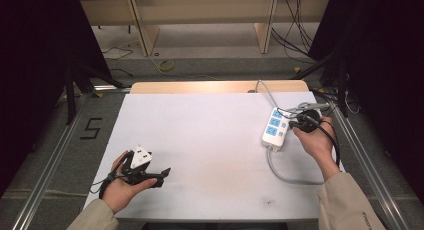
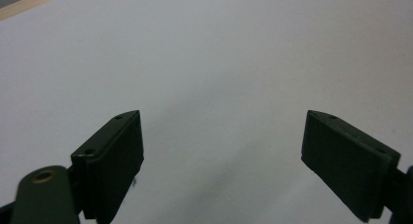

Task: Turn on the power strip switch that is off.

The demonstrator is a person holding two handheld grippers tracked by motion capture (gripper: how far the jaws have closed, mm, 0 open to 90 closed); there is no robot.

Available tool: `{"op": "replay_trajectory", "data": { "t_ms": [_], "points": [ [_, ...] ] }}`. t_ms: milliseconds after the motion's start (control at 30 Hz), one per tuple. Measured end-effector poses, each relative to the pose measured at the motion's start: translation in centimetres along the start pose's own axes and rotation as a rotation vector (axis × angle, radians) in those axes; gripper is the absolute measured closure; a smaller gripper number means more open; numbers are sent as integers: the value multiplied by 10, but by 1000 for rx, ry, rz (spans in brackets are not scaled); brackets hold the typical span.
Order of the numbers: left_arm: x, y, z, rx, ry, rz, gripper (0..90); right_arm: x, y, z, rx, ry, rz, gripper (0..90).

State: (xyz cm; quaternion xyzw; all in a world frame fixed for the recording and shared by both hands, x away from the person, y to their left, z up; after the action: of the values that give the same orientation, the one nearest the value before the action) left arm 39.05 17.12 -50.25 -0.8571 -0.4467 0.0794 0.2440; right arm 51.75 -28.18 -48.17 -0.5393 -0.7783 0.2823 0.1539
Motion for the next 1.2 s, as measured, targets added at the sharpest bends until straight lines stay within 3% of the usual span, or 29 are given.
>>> {"op": "replay_trajectory", "data": {
  "t_ms": [1200],
  "points": [
    [0,-1,0,-1,-1,2,150,-2,15,-11,16,-9,-6,900]
  ]
}}
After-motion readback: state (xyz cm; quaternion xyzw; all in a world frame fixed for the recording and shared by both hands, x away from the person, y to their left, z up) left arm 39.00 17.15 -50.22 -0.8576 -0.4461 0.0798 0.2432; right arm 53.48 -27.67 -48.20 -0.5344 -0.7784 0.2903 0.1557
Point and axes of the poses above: each handheld gripper's, and its own axes: y roughly forward along the jaws, z roughly out of its underside, x roughly to its left, the point moved 8 cm from there along y, roughly forward along the jaws, and after that the axes turned 9 degrees about -x, right-handed, at the moved point
